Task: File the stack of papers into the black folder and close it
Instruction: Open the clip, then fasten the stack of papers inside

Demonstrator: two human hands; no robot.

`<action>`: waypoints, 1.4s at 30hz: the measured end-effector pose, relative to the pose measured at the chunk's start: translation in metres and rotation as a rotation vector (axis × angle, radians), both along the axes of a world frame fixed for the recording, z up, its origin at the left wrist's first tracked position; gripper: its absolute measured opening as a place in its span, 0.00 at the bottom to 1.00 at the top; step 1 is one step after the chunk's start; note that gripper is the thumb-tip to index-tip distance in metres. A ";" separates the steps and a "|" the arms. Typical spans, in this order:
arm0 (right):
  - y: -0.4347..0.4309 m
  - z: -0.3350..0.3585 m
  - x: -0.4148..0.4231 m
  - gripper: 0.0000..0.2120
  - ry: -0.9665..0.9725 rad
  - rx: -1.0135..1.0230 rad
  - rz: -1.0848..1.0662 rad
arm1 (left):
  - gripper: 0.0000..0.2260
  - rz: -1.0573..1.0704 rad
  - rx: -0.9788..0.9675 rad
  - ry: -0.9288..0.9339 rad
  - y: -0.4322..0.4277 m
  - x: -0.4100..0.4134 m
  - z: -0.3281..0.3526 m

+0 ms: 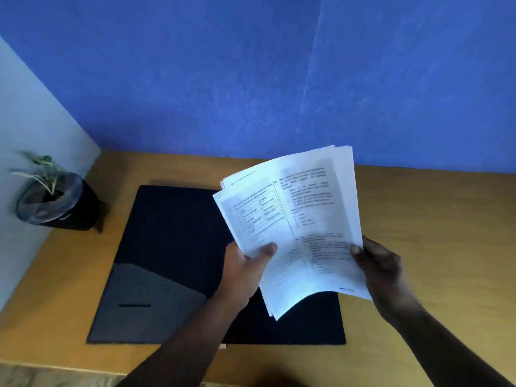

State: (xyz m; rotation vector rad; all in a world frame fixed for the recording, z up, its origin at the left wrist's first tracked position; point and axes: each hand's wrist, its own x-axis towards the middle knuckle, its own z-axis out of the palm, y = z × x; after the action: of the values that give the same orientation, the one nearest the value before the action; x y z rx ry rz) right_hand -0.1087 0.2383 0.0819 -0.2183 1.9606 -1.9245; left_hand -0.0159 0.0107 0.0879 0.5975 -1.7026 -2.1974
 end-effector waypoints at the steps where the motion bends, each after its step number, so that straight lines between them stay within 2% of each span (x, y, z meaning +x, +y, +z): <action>1: -0.006 0.005 -0.001 0.12 0.020 -0.017 0.014 | 0.17 0.015 -0.004 0.031 -0.004 0.001 0.005; 4: -0.023 0.015 -0.003 0.09 0.061 -0.053 0.007 | 0.20 0.092 -0.056 0.050 -0.010 0.003 0.014; 9: -0.038 0.027 0.001 0.14 0.124 -0.180 0.025 | 0.19 0.051 -0.159 0.116 -0.010 0.011 0.032; 13: -0.037 0.033 0.001 0.17 0.153 -0.169 0.076 | 0.08 0.076 -0.134 0.214 -0.013 0.011 0.055; 17: -0.036 0.039 0.001 0.19 0.150 -0.179 0.110 | 0.18 0.185 -0.157 0.214 -0.013 0.004 0.075; 23: -0.034 0.038 -0.002 0.22 0.150 -0.114 0.112 | 0.15 0.185 -0.102 0.248 -0.019 -0.002 0.083; 26: -0.035 0.039 -0.001 0.21 0.150 -0.164 0.122 | 0.16 0.153 -0.107 0.271 -0.023 -0.003 0.087; 30: -0.036 0.049 -0.006 0.12 0.184 -0.252 0.055 | 0.14 0.110 -0.313 0.281 -0.024 -0.004 0.088; 33: -0.034 0.064 -0.016 0.25 0.204 -0.303 0.026 | 0.09 0.103 -0.340 0.253 -0.024 -0.004 0.086; 34: -0.033 0.069 -0.019 0.26 0.217 -0.301 0.022 | 0.08 0.101 -0.353 0.247 -0.024 -0.004 0.085; 40: -0.028 0.058 -0.027 0.16 0.162 -0.383 0.109 | 0.07 0.062 -0.358 0.287 -0.027 -0.006 0.081; 42: -0.026 0.041 -0.026 0.11 0.127 -0.309 0.147 | 0.09 0.000 -0.329 0.260 -0.028 -0.004 0.071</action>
State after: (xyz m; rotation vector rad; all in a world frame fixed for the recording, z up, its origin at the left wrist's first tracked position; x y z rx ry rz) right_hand -0.1348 0.2125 0.1229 -0.5652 1.6586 -2.1507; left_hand -0.0198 -0.0175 0.1590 0.2174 -1.8591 -1.8398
